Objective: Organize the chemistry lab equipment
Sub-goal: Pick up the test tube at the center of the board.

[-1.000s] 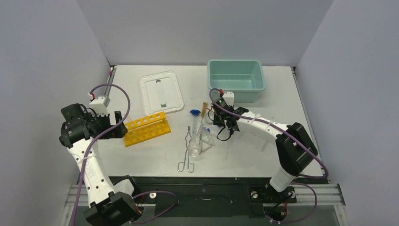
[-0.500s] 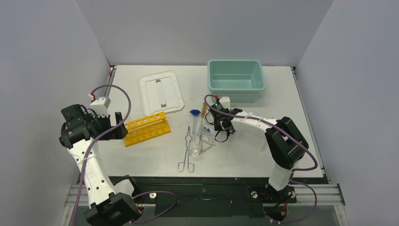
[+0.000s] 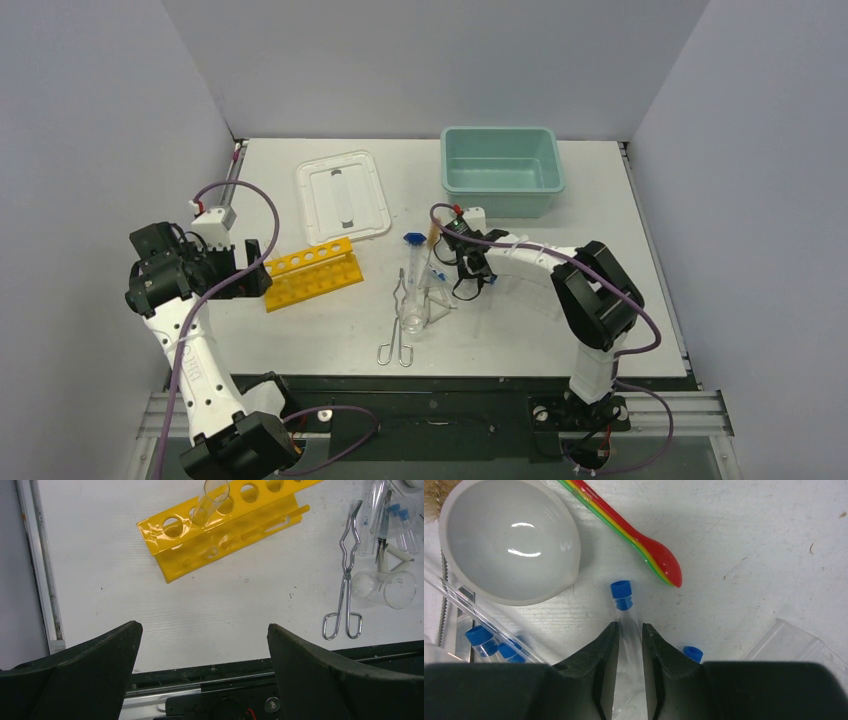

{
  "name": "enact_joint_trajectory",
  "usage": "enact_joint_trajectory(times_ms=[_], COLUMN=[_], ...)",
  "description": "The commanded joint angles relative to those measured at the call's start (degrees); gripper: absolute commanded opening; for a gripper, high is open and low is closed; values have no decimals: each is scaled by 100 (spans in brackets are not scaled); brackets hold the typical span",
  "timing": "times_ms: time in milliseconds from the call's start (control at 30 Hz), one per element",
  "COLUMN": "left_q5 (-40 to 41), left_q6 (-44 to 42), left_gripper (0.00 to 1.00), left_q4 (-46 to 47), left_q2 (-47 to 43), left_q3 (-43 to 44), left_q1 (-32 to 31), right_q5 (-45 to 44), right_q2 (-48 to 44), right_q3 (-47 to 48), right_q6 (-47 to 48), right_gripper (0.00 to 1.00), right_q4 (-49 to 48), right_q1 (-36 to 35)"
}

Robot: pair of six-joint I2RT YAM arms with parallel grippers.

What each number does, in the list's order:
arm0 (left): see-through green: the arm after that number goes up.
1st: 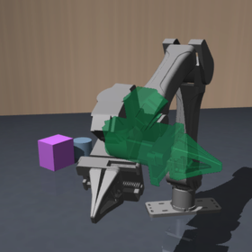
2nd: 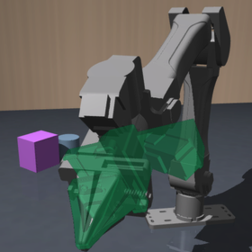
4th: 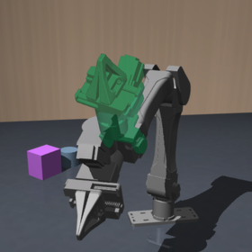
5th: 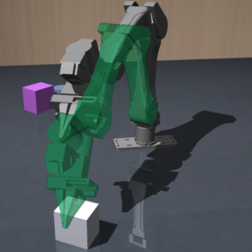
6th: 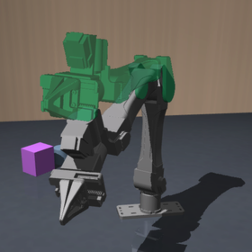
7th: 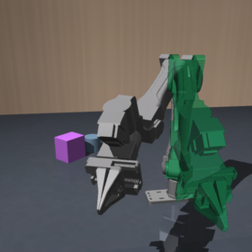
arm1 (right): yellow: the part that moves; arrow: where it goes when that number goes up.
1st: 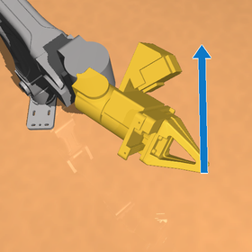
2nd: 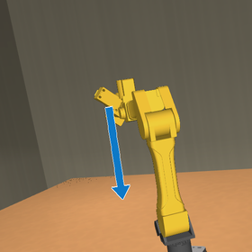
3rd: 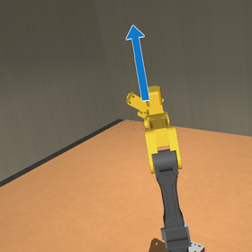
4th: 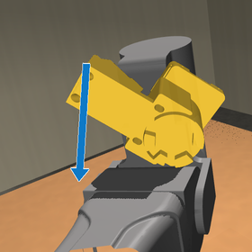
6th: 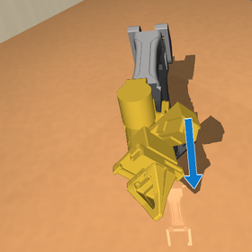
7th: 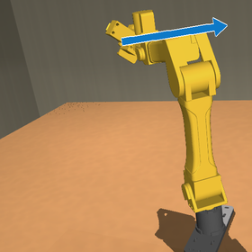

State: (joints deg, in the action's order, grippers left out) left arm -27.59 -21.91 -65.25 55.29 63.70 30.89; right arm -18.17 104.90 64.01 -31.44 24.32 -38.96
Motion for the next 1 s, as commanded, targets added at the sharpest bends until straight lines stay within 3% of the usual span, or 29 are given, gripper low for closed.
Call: enact_joint_trajectory(times_ms=[0, 200, 433, 600, 800, 967], left_q5=[-129, -498, -1165, -1920, -3141, -3872], left_q6=[-117, -168, -237, -275, -382, 286], left_gripper=[97, 96, 97, 97, 96, 97], left_q4=[-83, -429, -1018, -1325, -1615, -692], left_q2=[-69, -50, 128, 144, 181, -258], left_q3=[285, 561, 1096, 1433, 1872, 1673], left_q1=[0, -4, -4, -16, -170, -431], right_q5=[-145, -296, -530, -896, -1204, -1772], right_q2=[103, -338, -1734, -2493, -2839, -2511], right_q3=[220, 304, 139, 165, 170, 588], right_q6=[112, 169, -149, -711, -1216, -1321], right_gripper=[16, 1, 0, 0, 0, 0], right_q4=[17, 71, -130, -429, -2000, -3203], right_q1=[39, 46, -275, -1256, -2582, -3452])
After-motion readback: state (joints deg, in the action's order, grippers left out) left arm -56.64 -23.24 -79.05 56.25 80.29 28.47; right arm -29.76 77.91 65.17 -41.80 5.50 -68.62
